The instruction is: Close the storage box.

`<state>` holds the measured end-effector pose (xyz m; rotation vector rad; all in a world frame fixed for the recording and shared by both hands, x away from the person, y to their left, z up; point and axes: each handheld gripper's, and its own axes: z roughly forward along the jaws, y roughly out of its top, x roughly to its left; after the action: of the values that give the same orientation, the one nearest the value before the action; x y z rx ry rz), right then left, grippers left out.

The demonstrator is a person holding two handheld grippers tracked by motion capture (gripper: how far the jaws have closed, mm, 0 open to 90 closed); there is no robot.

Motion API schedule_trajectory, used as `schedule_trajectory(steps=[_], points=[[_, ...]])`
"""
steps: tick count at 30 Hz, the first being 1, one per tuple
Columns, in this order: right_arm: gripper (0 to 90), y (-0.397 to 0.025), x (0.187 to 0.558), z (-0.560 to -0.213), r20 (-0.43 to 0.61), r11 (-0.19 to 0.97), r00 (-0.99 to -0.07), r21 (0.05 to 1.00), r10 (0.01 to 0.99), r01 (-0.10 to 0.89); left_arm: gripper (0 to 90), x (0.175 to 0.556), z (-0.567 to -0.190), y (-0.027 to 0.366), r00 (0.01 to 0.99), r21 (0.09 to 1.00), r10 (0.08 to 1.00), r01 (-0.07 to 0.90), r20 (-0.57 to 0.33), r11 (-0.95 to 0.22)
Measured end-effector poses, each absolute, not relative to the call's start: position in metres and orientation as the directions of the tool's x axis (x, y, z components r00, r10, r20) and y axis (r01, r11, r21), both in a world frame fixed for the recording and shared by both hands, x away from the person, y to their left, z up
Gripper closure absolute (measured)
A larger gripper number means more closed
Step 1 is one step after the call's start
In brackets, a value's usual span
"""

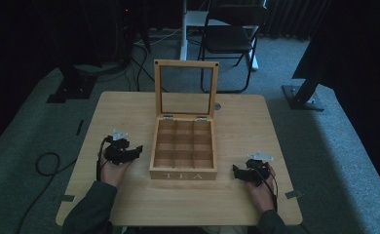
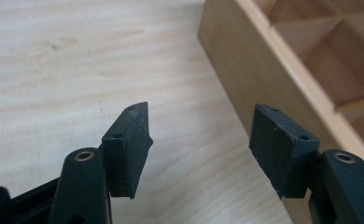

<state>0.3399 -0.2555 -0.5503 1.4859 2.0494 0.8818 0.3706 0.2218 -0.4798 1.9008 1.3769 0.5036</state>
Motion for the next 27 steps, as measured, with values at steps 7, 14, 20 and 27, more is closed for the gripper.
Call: schedule_trajectory(steps=[7, 14, 20, 27], points=[[13.2, -0.255, 0.340, -0.550, 0.007, 0.211, -0.313, 0.724, 0.950, 0.657, 38.5, 0.382, -0.456, 0.229, 0.375, 0.777, 0.922, 0.608, -0.097, -0.166], [13.3, -0.255, 0.339, -0.550, 0.006, 0.212, -0.313, 0.724, 0.950, 0.656, 37.9, 0.394, -0.438, 0.231, 0.422, 0.794, 0.902, 0.577, -0.091, -0.190], [13.3, -0.255, 0.339, -0.550, 0.005, 0.213, -0.314, 0.725, 0.949, 0.655, 37.9, 0.404, -0.429, 0.228, 0.460, 0.803, 0.885, 0.551, -0.066, -0.227], [13.3, -0.255, 0.339, -0.550, 0.005, 0.213, -0.314, 0.725, 0.949, 0.655, 37.9, 0.416, -0.423, 0.228, 0.468, 0.820, 0.881, 0.529, -0.066, -0.219]])
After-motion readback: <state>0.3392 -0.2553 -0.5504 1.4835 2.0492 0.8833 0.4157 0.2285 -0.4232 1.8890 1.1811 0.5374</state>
